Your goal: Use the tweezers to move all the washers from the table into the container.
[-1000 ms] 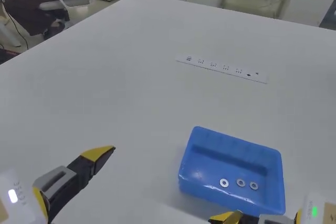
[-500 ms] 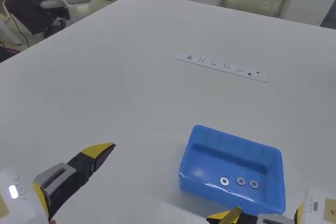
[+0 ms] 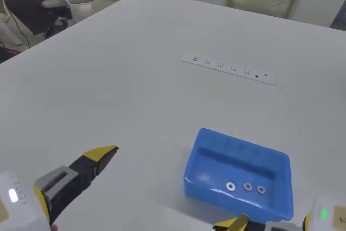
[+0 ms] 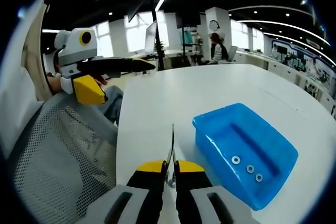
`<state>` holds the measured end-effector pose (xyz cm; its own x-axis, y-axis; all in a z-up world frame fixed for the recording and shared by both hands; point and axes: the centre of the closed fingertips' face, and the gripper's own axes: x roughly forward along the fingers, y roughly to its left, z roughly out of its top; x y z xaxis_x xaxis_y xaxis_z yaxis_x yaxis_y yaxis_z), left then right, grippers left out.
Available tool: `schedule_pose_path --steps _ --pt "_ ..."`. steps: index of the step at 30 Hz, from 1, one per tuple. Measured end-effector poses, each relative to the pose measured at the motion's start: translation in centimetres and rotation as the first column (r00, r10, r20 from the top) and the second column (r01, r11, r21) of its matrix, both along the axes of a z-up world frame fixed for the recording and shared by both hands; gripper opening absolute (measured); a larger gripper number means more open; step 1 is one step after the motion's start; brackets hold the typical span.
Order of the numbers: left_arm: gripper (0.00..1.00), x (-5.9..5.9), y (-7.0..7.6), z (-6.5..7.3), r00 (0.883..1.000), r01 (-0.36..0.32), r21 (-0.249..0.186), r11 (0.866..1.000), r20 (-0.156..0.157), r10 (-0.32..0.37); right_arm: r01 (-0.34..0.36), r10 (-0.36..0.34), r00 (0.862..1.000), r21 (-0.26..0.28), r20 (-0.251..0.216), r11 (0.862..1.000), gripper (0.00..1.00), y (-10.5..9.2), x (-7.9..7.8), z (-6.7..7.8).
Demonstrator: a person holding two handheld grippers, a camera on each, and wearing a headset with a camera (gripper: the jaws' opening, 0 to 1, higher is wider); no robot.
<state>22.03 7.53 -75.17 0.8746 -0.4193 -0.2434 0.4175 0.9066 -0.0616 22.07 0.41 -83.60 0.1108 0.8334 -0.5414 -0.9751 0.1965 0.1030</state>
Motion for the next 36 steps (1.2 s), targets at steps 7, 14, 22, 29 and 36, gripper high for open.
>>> schedule_pose_path --steps 7,14,22,29,36 --pt "0.92 -0.1 0.0 0.1 1.000 0.000 -0.002 1.000 0.002 0.000 -0.190 0.216 0.951 -0.135 0.221 0.972 0.03 0.6 -2.1 -0.4" --pt "0.92 -0.2 -0.1 0.1 1.000 0.003 -0.003 1.000 0.002 -0.003 -0.083 0.092 0.988 -0.077 0.123 0.994 0.02 0.6 -0.8 -0.2" --pt "0.93 -0.2 -0.2 0.1 1.000 0.004 -0.003 1.000 0.005 -0.004 0.090 -0.088 0.995 0.027 -0.056 0.996 0.02 -0.5 1.2 0.8" --pt "0.93 -0.2 -0.3 0.2 1.000 0.006 -0.004 1.000 0.006 -0.006 0.133 -0.124 0.985 0.069 -0.120 0.989 0.02 -0.4 2.0 2.2" --pt "0.93 -0.1 -0.3 0.1 1.000 0.007 -0.007 1.000 0.004 -0.007 0.170 -0.152 0.974 0.101 -0.166 0.980 0.03 -0.1 2.9 4.0"
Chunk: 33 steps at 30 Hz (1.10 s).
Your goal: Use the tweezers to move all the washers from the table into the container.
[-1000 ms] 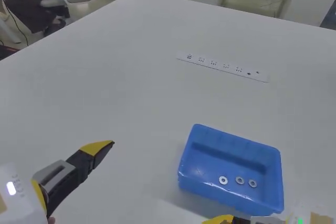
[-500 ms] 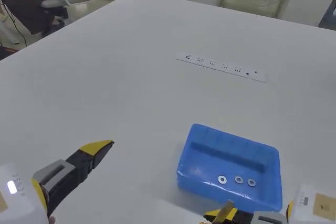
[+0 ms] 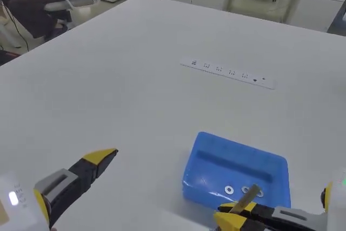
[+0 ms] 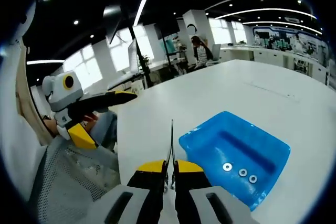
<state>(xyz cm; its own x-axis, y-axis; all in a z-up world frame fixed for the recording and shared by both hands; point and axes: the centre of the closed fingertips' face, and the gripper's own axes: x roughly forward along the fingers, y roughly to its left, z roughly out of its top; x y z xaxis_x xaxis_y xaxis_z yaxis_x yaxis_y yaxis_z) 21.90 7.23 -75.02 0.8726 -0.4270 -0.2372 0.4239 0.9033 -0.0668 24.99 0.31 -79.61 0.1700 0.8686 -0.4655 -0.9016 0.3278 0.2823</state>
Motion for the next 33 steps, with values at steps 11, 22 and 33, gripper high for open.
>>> schedule_pose_path --steps 11,22,33 --pt "0.93 0.0 0.0 -0.1 1.000 0.008 -0.002 1.000 -0.001 -0.008 0.037 -0.035 0.999 0.071 -0.028 0.997 0.03 0.3 2.1 2.6" --pt "0.93 0.0 0.3 0.1 1.000 -0.002 -0.010 1.000 0.006 0.002 0.100 -0.095 0.994 0.110 -0.050 0.989 0.03 0.2 5.4 3.4" --pt "0.93 0.0 0.3 0.1 1.000 -0.004 -0.015 1.000 0.006 0.004 0.157 -0.145 0.979 0.070 -0.146 0.985 0.03 0.7 7.8 0.6"
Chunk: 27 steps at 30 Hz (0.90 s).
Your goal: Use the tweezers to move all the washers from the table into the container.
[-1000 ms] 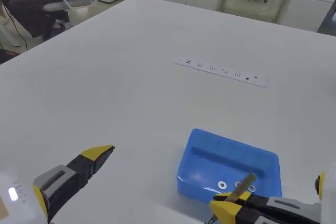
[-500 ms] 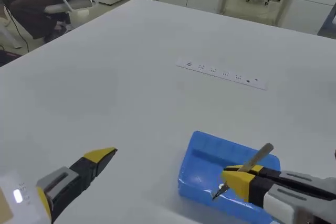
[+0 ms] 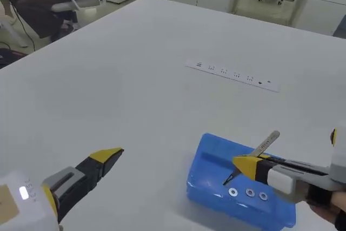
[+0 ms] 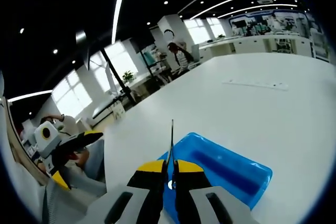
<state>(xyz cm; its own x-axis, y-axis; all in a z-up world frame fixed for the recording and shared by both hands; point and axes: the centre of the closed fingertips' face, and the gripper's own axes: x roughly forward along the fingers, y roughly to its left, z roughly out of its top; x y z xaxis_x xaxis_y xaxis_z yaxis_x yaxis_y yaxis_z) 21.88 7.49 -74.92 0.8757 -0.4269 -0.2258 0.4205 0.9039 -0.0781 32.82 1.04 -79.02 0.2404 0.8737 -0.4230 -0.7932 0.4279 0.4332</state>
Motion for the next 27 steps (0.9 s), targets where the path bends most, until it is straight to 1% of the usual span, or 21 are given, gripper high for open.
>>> schedule_pose_path --steps 3,7,9,10,14,18,27 --pt "0.93 0.0 0.0 0.0 1.000 0.000 -0.003 1.000 0.000 0.000 0.009 -0.009 1.000 -0.016 -0.010 1.000 0.03 0.1 0.5 -0.6" --pt "0.92 0.0 -0.1 0.0 1.000 0.003 -0.003 1.000 -0.003 -0.003 0.017 -0.017 1.000 -0.034 -0.009 0.999 0.03 0.2 1.0 -1.1" --pt "0.92 0.1 -0.1 0.0 1.000 0.004 -0.003 1.000 -0.003 -0.004 0.018 -0.017 1.000 -0.048 0.007 0.999 0.03 0.3 1.3 -1.4" --pt "0.92 0.1 -0.1 0.0 1.000 0.004 -0.002 1.000 -0.004 -0.004 0.015 -0.014 1.000 -0.066 0.020 0.998 0.03 0.3 1.6 -1.7" --pt "0.92 0.1 -0.1 0.0 1.000 0.004 -0.005 1.000 -0.003 -0.004 0.002 0.003 0.999 -0.098 0.045 0.995 0.03 0.5 1.8 -2.3" --pt "0.92 0.1 -0.1 0.0 1.000 0.004 -0.005 1.000 -0.004 -0.004 -0.013 0.019 0.999 -0.116 0.050 0.993 0.03 0.8 1.8 -3.0" --pt "0.92 0.1 -0.1 -0.1 1.000 0.004 -0.004 1.000 -0.005 -0.004 -0.030 0.040 0.997 -0.142 0.064 0.989 0.03 1.1 2.0 -3.7"
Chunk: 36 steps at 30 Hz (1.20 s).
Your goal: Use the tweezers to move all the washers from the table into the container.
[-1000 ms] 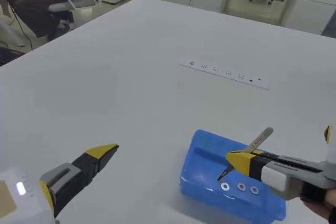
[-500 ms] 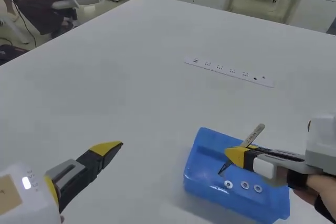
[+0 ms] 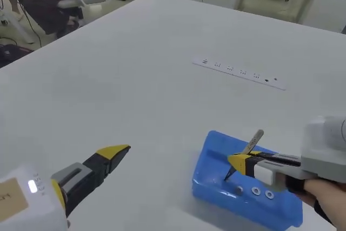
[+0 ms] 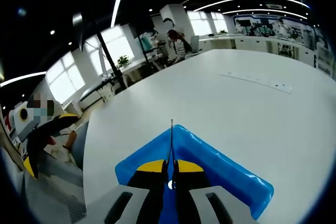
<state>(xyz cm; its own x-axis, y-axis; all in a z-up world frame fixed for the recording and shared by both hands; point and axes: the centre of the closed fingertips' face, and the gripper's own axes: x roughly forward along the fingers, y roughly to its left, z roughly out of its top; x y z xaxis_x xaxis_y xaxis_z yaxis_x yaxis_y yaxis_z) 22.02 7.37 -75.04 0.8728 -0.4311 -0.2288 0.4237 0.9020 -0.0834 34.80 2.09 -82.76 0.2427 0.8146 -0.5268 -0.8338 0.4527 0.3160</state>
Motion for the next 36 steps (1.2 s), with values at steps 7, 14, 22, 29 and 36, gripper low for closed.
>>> schedule_pose_path --steps 7,14,22,29,36 --pt "0.92 0.0 0.0 -0.1 1.000 0.000 0.000 1.000 -0.002 0.000 -0.032 0.032 0.999 -0.028 0.033 0.999 0.03 0.3 -0.2 -0.5" --pt "0.92 0.0 0.0 -0.1 1.000 0.000 0.002 1.000 -0.004 0.000 -0.070 0.073 0.994 -0.047 0.084 0.996 0.03 0.5 -0.5 -0.3" --pt "0.92 0.0 0.0 -0.1 1.000 0.003 0.003 1.000 -0.003 -0.003 -0.111 0.118 0.985 -0.058 0.128 0.992 0.04 0.7 -0.6 -0.4" --pt "0.92 -0.1 -0.1 -0.1 1.000 0.005 0.003 1.000 -0.005 -0.005 -0.102 0.105 0.980 -0.027 0.167 0.994 0.04 0.7 -0.4 0.5" --pt "0.92 -0.1 -0.1 -0.1 1.000 0.006 0.004 1.000 -0.006 -0.006 -0.088 0.086 0.978 0.001 0.190 0.996 0.04 0.7 -0.5 2.1"
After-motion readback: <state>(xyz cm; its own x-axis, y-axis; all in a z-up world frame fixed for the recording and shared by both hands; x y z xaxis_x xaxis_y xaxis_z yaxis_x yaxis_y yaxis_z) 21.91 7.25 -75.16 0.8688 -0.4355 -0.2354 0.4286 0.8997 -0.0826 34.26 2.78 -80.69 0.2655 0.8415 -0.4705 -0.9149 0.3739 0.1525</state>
